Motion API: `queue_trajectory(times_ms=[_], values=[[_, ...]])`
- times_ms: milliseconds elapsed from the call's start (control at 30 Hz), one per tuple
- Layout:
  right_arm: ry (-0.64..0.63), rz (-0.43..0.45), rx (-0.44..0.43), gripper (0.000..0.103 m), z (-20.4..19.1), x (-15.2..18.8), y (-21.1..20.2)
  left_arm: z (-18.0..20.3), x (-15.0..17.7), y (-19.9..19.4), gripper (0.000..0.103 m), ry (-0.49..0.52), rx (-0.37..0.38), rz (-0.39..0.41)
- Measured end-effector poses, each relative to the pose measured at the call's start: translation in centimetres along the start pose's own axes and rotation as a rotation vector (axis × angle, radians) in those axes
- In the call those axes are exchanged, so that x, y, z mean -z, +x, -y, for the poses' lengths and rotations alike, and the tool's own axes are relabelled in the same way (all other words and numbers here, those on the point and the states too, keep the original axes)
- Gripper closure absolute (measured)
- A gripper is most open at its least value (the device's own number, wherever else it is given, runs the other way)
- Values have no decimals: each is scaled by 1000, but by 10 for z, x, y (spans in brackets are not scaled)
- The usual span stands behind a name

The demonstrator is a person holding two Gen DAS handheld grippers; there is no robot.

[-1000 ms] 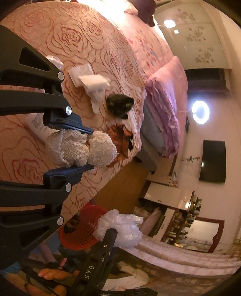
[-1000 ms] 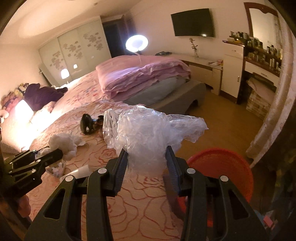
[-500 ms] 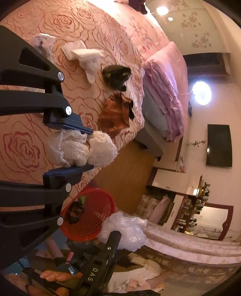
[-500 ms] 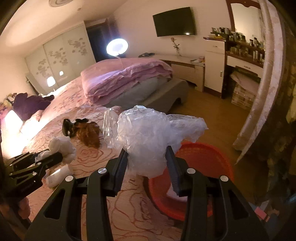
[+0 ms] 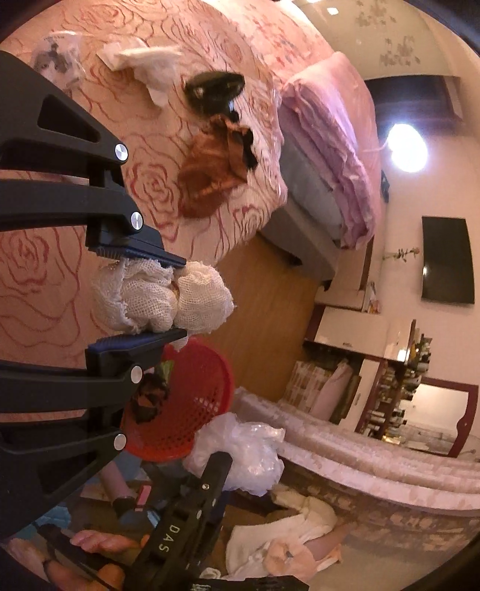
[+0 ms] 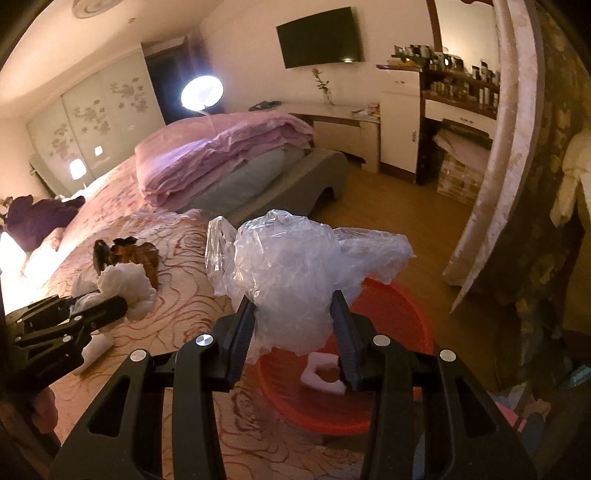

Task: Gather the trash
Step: 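Carry the mesh cloth and plastic wrap over the red basket with both tools, then open both tools to drop the cloth and wrap into the basket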

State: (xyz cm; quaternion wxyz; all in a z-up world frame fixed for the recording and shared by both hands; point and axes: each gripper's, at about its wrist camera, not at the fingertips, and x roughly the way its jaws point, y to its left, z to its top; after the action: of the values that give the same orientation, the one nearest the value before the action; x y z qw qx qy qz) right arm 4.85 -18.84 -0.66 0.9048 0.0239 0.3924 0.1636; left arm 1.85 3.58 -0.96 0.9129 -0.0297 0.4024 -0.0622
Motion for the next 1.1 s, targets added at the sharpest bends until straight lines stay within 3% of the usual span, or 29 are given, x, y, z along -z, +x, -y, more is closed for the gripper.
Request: queue_trajectory(times_ms=[367, 833, 1000, 1100], values=[[50, -43, 43, 62, 27, 7, 14, 41, -2, 41, 72, 78, 81, -74], [110, -127, 79, 62, 58, 21, 44, 73, -7, 86, 72, 137, 105, -146], [140, -172, 63, 58, 67, 26, 56, 81, -4, 97, 66, 148, 120, -175], [149, -184, 60, 54, 70, 28, 60, 79, -3, 103, 57, 135, 121, -186]])
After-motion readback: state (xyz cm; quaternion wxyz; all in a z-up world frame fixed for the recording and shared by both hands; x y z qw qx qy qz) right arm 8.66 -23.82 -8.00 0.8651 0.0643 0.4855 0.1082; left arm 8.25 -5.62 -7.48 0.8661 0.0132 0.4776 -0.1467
